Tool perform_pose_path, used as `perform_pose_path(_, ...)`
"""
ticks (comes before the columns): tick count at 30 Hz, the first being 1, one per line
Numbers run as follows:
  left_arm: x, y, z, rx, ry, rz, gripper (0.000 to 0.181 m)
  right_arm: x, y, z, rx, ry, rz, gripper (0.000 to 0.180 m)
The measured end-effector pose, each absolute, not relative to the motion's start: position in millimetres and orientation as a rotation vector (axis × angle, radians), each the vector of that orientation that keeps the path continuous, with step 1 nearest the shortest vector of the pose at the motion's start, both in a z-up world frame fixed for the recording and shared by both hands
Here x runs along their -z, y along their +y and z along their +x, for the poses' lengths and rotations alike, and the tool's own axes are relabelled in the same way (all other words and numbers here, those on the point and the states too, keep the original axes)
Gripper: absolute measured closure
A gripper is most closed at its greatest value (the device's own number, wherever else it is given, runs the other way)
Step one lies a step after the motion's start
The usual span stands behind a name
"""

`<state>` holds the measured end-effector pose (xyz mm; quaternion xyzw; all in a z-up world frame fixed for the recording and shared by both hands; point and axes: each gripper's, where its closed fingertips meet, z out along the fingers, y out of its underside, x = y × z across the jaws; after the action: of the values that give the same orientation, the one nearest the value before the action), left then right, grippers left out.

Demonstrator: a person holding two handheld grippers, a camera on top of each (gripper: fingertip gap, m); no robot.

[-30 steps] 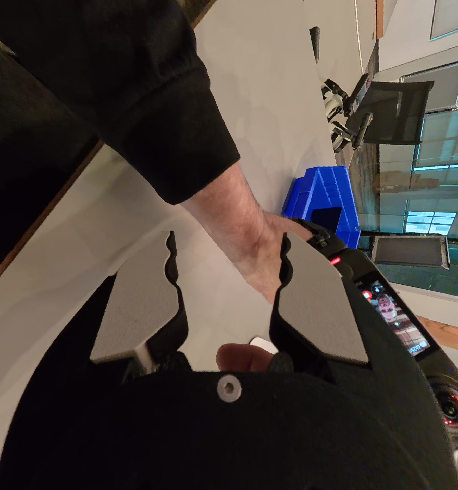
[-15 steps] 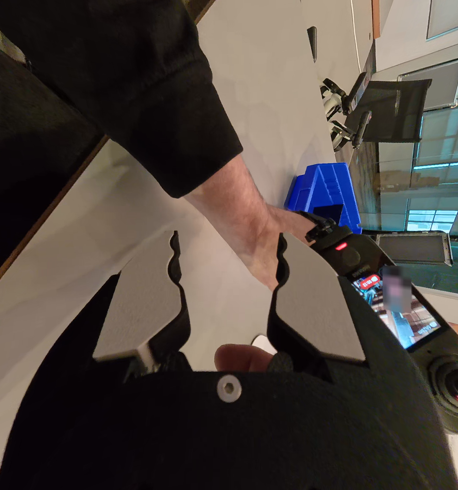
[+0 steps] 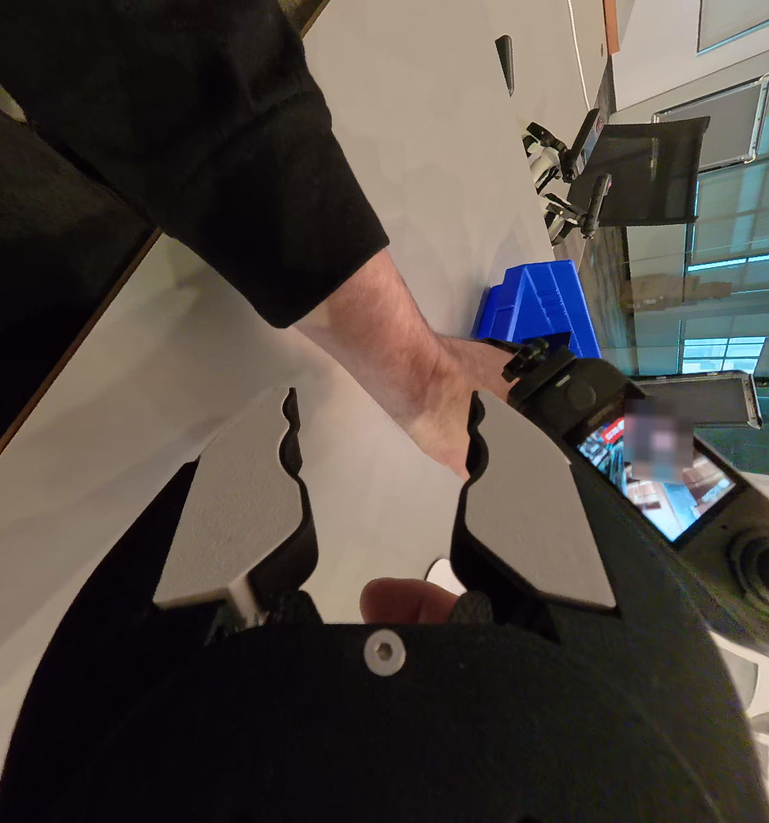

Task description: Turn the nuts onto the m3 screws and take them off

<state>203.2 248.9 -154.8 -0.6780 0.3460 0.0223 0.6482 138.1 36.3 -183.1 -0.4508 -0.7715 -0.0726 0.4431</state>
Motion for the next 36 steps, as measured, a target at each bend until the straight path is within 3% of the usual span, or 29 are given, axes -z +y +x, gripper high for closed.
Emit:
perform_pose_path(27, 152, 241, 213, -0.086, 0.846, -1.504, 0.181, 186, 44, 124, 0.175, -1.943, -1.139, 0.102)
perform_pose_path(36, 151, 238, 216, -0.094, 0.862, -1.482, 0.181, 177, 31, 130, 0.056, -1.961, -1.166, 0.081)
